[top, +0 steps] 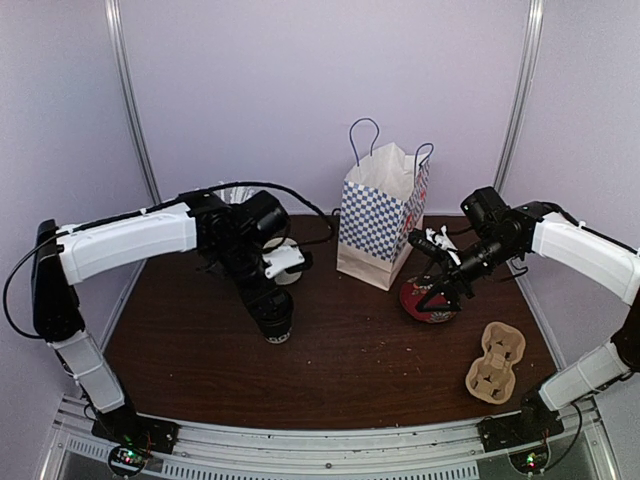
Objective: Pack the takeout coffee
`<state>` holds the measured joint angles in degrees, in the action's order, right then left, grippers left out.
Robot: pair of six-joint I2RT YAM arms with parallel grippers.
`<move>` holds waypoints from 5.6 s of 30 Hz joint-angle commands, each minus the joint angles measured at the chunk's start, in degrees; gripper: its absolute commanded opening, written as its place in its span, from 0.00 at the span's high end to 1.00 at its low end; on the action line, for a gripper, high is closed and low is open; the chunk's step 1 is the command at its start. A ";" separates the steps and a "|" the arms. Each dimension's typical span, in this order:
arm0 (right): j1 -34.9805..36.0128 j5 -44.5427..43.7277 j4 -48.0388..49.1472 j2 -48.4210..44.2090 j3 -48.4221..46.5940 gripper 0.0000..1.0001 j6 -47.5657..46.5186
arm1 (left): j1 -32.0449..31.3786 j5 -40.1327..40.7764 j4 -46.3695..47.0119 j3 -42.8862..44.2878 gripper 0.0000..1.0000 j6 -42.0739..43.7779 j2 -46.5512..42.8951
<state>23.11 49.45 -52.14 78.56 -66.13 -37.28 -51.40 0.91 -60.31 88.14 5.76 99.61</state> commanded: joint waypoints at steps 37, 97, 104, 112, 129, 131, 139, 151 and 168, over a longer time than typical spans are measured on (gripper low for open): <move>-0.11 0.38 -1.61 0.72 -2.46 0.09 1.45 | 31.09 5.70 3.80 -14.32 0.03 -14.80 -10.79; -4.01 -6.77 14.43 17.49 -41.27 1.00 30.42 | 14.04 -4.93 14.49 -10.84 0.04 -14.44 -24.99; 1.56 -1.79 12.43 14.05 -37.32 1.00 25.95 | 14.04 -4.73 13.51 -6.08 0.03 -17.82 -24.35; 9.96 3.76 -0.05 12.56 -37.67 1.00 14.97 | 14.04 -5.16 18.50 -7.36 0.02 -18.54 -29.96; 20.57 6.01 -26.80 10.73 -40.66 1.00 -6.03 | 13.75 -16.64 19.17 -0.28 0.16 -12.52 -24.05; 20.57 5.48 -27.70 10.12 -40.45 1.00 -6.75 | 13.48 -16.69 19.02 0.97 0.16 -12.36 -22.95; 20.38 3.56 -26.81 8.40 -39.86 0.88 -5.04 | 13.34 -16.75 20.83 1.05 0.16 -12.78 -21.44; 4.35 -1.83 -32.09 -0.82 -34.07 0.41 -8.51 | 13.34 -11.64 20.97 -3.64 0.11 -12.11 -25.28; -20.57 -41.14 -19.39 -3.32 4.33 0.47 -12.54 | 13.34 -7.80 21.91 -7.24 0.07 -9.68 -25.56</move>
<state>2.85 22.96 -78.13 74.87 -66.94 -49.67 -37.74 -7.68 -40.34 81.17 -5.54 73.87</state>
